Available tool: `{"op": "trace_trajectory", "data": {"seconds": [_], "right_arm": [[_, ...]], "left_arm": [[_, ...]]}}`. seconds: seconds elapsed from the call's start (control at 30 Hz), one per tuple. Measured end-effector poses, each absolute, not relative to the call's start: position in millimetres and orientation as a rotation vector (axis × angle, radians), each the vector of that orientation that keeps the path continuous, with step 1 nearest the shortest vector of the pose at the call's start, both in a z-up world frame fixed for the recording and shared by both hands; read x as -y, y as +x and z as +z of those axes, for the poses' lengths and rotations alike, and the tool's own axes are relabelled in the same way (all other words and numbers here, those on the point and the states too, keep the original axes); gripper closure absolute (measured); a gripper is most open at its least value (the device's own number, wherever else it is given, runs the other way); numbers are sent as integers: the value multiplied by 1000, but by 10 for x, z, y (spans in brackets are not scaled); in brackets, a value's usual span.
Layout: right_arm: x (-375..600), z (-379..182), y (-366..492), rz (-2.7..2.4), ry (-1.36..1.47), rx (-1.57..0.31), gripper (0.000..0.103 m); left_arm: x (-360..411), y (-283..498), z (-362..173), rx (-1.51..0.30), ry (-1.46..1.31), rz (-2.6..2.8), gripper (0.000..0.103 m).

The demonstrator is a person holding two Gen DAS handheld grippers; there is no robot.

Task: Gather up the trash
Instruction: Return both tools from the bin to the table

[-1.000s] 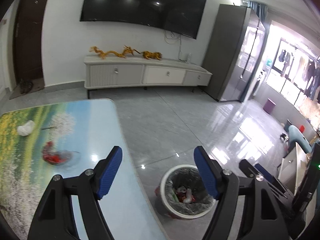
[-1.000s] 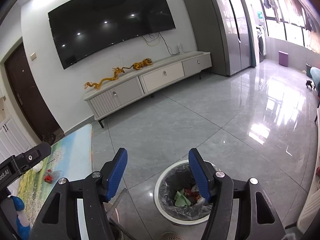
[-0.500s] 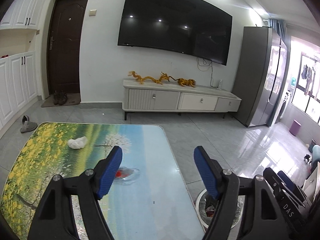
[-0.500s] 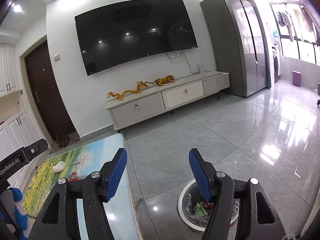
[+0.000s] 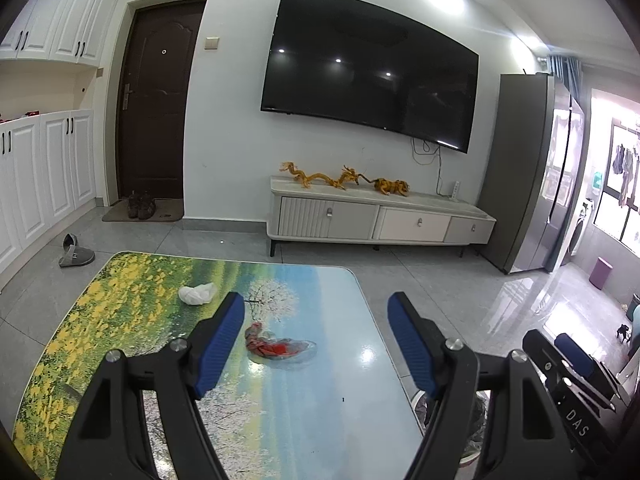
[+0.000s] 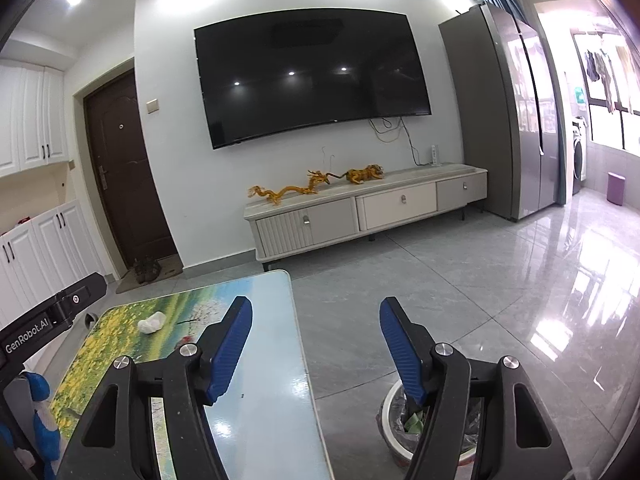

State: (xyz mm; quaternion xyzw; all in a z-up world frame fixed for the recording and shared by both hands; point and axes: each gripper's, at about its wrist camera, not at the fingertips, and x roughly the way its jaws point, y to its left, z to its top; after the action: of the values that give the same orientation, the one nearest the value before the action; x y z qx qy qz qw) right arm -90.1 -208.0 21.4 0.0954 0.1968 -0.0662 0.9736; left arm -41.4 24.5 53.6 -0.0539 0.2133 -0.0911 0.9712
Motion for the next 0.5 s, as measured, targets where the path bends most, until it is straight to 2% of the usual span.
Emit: {"op": "trace_trajectory", "data": {"seconds": [0.5], "right_arm": [[1631,439,-1078,-67,104,-338,36]], "left_arm": [[-651,-805,702,-369,-142,-147,30]]}}
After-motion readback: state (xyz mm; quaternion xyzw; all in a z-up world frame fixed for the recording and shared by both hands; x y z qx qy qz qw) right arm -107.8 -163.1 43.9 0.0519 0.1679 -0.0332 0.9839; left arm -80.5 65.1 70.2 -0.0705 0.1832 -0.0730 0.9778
